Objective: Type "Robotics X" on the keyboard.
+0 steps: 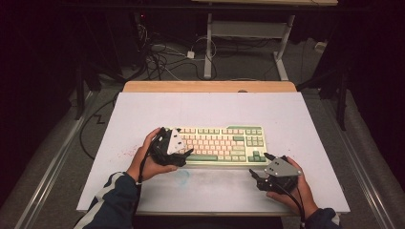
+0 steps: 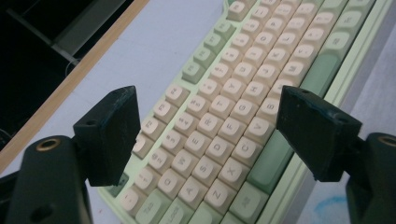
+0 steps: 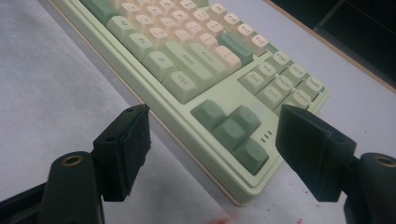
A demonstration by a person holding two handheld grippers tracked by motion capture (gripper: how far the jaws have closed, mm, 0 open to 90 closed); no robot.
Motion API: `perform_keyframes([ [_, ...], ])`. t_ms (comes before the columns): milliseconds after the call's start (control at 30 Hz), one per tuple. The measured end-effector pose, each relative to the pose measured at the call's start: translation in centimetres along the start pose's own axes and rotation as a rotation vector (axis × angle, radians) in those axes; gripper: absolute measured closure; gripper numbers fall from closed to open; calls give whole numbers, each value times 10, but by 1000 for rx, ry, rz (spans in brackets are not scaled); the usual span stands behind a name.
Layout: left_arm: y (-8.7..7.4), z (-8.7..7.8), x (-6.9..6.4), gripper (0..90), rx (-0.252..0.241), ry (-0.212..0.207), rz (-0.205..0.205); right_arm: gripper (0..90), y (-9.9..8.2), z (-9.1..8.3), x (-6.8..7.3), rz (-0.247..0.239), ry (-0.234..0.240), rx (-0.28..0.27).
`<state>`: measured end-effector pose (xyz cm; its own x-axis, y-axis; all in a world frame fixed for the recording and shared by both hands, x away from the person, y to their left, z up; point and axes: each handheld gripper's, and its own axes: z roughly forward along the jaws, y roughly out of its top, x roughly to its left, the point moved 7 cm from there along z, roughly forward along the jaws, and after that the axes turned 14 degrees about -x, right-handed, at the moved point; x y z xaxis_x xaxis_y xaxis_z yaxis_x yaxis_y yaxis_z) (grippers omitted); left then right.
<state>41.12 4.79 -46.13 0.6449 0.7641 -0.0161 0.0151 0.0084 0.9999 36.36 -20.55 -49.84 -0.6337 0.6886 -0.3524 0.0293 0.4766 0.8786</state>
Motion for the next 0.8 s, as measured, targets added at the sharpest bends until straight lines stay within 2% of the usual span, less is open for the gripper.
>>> perform_keyframes([
  [167, -4, -11, 9, 195, -1, 27, 16, 277, 0, 0, 0, 1, 0, 2],
  [400, -9, -25, 19, 181, 1, 53, 17, 277, -1, 1, 0, 2, -2, 5],
  [633, -10, -41, 29, 181, -18, 80, 2, 277, -2, 1, -2, 9, -11, 9],
  [800, -17, -53, 36, 181, -9, 105, -3, 278, -2, 2, -1, 10, -6, 6],
])
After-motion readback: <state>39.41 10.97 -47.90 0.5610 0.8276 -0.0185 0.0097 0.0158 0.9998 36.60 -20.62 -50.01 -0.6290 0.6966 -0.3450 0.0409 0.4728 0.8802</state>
